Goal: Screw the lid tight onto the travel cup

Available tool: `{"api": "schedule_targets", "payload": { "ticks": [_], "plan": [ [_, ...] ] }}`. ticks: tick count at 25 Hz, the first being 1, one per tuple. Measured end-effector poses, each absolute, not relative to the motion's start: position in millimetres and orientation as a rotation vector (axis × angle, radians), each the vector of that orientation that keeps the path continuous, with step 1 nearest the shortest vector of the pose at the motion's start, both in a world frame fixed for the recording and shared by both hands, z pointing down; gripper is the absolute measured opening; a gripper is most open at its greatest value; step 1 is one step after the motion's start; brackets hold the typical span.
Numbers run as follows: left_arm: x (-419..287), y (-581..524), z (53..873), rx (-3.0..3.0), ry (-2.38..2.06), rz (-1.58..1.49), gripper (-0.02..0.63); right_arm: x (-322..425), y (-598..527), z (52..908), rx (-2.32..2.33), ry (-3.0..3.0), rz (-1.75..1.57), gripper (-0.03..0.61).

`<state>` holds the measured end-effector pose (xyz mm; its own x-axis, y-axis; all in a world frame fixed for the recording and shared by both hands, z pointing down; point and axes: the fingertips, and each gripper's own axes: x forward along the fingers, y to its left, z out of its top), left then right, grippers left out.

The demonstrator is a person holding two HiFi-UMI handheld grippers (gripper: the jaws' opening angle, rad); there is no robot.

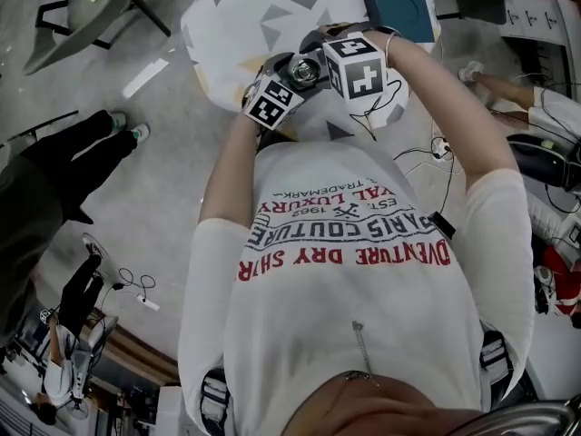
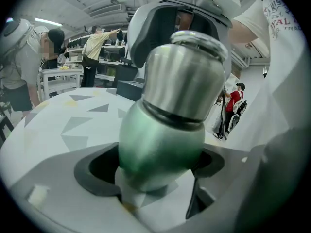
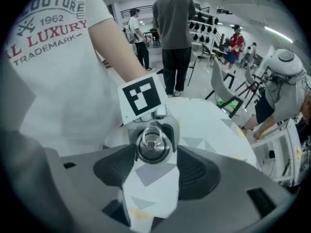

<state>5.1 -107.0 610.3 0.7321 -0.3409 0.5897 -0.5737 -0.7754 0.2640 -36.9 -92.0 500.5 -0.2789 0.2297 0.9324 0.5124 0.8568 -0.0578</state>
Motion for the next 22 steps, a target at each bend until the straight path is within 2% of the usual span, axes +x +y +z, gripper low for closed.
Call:
{"api": "schedule_targets", "payload": {
  "ticks": [5,10,22],
  "plan": [
    [5.6,-108.6,609.0,2.511,-0.696,0.734,0.431,-36.3,-86.3,505.3,-0.628,-1.864,-0.321,0.238],
    [4.0,-107.7,613.7,2.503,-0.696,0.739,0.431,-39.0,-87.5,505.3,-0.554,-1.902,-0.240,0.236],
    [1.2,-105.4,615.8,2.495,-0.662,0.747,0.433,-43.0,-96.7,508.8,0.072,-2.028,0.071,0.236]
  ]
}}
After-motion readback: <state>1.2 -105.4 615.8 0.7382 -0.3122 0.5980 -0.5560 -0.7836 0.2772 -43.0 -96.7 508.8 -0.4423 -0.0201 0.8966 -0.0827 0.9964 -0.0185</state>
